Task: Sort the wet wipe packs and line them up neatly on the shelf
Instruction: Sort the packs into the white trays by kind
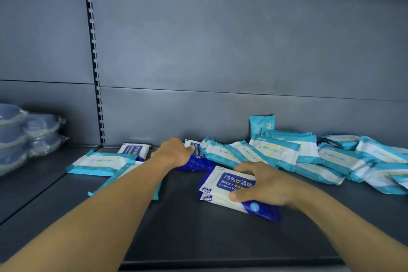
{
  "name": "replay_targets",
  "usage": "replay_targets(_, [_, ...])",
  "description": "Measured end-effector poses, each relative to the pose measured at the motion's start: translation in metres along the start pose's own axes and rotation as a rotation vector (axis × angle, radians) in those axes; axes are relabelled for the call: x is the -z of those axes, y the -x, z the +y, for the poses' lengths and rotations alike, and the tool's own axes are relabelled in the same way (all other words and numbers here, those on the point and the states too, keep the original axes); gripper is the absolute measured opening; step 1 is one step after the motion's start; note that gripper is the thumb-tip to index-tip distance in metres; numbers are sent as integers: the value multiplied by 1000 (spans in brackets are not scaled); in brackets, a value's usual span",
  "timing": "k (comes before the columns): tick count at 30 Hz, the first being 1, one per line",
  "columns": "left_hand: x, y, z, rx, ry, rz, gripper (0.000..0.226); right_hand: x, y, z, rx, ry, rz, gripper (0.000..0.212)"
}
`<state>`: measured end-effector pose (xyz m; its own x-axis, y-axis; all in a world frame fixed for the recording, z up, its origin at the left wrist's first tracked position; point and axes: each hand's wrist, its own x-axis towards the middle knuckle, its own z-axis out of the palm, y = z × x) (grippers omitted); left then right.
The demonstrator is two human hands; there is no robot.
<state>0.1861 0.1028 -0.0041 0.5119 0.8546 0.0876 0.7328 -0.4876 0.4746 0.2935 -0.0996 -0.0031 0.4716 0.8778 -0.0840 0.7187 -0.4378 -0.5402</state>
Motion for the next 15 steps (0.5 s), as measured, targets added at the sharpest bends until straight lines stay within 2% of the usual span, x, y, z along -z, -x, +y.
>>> replay_targets(5, [-17, -12, 2, 186, -141, 38, 88, 3, -1, 5, -14, -31, 62, 79])
replay_targets(9, [-14, -27, 6, 191, -90, -16, 105, 4, -2, 5, -1, -3, 105, 81])
replay_targets(15, [-11, -28, 8, 181, 76, -18, 74, 3, -1, -4, -4, 12, 126, 83])
